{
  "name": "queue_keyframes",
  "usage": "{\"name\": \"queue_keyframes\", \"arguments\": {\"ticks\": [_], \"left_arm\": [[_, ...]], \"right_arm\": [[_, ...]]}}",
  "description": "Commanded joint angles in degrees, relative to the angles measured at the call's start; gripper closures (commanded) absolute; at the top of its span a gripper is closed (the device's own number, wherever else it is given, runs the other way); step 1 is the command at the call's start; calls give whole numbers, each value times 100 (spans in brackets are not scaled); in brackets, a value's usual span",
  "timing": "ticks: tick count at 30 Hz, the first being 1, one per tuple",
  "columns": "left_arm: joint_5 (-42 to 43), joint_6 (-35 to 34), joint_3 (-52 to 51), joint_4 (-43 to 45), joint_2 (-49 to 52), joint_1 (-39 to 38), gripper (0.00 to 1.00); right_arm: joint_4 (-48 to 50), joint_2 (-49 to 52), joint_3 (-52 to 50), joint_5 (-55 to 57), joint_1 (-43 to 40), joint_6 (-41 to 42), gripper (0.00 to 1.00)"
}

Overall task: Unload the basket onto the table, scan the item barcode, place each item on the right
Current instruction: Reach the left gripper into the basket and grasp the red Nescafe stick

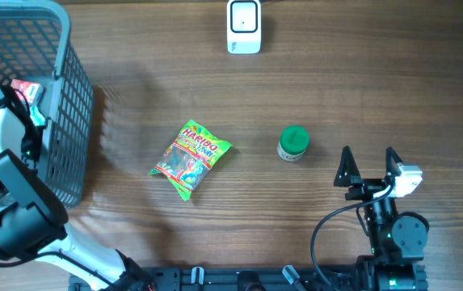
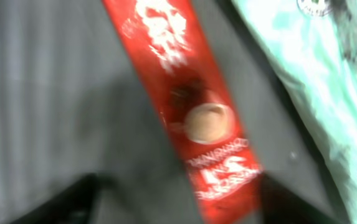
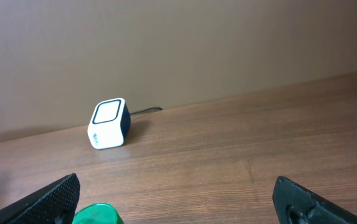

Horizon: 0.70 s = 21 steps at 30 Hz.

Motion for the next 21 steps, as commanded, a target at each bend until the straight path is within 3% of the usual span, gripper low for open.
{"name": "queue_keyframes", "arguments": {"ticks": [1, 2, 4, 7, 9, 11, 13, 21], "left_arm": [[-728, 42, -109, -179, 330, 55, 66], [-826, 39, -109, -195, 330, 55, 72], [-879, 39, -109, -199, 330, 55, 95], [-811, 39, -109, -197, 330, 52, 93], [-671, 39, -109, -197, 299, 55, 72], [-505, 39, -103, -195, 186, 55, 17], [-466, 42, -98, -197, 33, 55, 1], [-509, 166, -116, -264, -444, 81, 0]], "right_arm": [[13, -33, -4, 35, 22, 48, 0], [13, -33, -4, 35, 22, 48, 0], [13, -33, -4, 35, 22, 46, 0], [13, -33, -4, 35, 22, 48, 1], [13, -33, -4, 35, 22, 48, 0], [13, -33, -4, 35, 22, 46, 0], [15, -33, -4, 35, 22, 46, 0], [13, -33, -4, 35, 22, 46, 0]]}}
